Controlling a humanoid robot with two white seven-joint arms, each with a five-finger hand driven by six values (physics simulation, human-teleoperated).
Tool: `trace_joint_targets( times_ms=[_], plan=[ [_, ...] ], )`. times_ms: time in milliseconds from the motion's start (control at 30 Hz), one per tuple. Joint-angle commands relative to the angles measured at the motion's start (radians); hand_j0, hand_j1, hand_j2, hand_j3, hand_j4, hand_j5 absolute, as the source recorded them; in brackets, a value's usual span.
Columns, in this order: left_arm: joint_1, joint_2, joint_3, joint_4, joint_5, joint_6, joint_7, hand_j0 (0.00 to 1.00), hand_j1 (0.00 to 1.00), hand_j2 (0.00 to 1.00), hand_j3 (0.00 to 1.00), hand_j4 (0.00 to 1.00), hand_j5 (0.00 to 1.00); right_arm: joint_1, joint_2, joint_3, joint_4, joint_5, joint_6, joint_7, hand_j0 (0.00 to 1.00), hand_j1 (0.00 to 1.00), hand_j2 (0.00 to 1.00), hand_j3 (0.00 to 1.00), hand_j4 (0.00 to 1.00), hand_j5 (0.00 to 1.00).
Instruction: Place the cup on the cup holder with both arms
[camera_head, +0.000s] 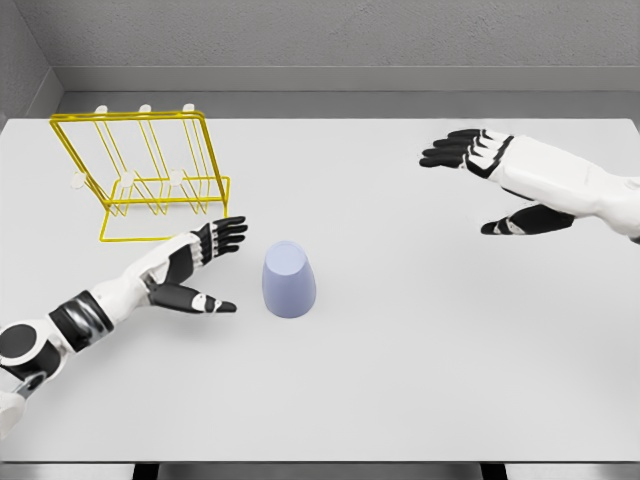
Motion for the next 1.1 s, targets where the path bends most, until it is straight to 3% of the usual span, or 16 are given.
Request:
trace_joint_targets(
  times_ms=[0,33,100,467,1067],
  plan=[
    [-0.002,-0.039,-0.008,0.013,0.002,0.003,0.001,1.00,1.00,1.00,1.00,1.00,1.00,0.003,0.034,-0.073,0.038,-0.026,0.004,-0.001,1.00,1.00,1.00,1.00,1.00,1.00],
    [-0.008,-0.045,-0.016,0.019,0.002,0.012,0.000,1.00,1.00,1.00,1.00,1.00,1.00,0.034,0.065,-0.122,0.084,-0.015,0.004,-0.001,1.00,1.00,1.00,1.00,1.00,1.00],
    [-0.023,-0.063,-0.028,0.021,0.002,0.020,0.001,1.00,1.00,1.00,1.00,1.00,1.00,0.060,0.068,-0.124,0.121,-0.010,0.004,-0.001,1.00,1.00,1.00,1.00,1.00,1.00],
    [-0.081,-0.106,-0.092,0.030,-0.001,0.038,0.001,1.00,1.00,1.00,1.00,1.00,1.00,0.061,0.085,-0.133,0.119,-0.010,0.004,-0.001,1.00,1.00,1.00,1.00,1.00,1.00],
    [-0.087,-0.155,-0.117,0.050,-0.010,0.040,0.004,1.00,1.00,1.00,1.00,1.00,1.00,0.061,0.083,-0.133,0.119,-0.009,0.004,-0.001,1.00,1.00,1.00,1.00,1.00,1.00]
  ],
)
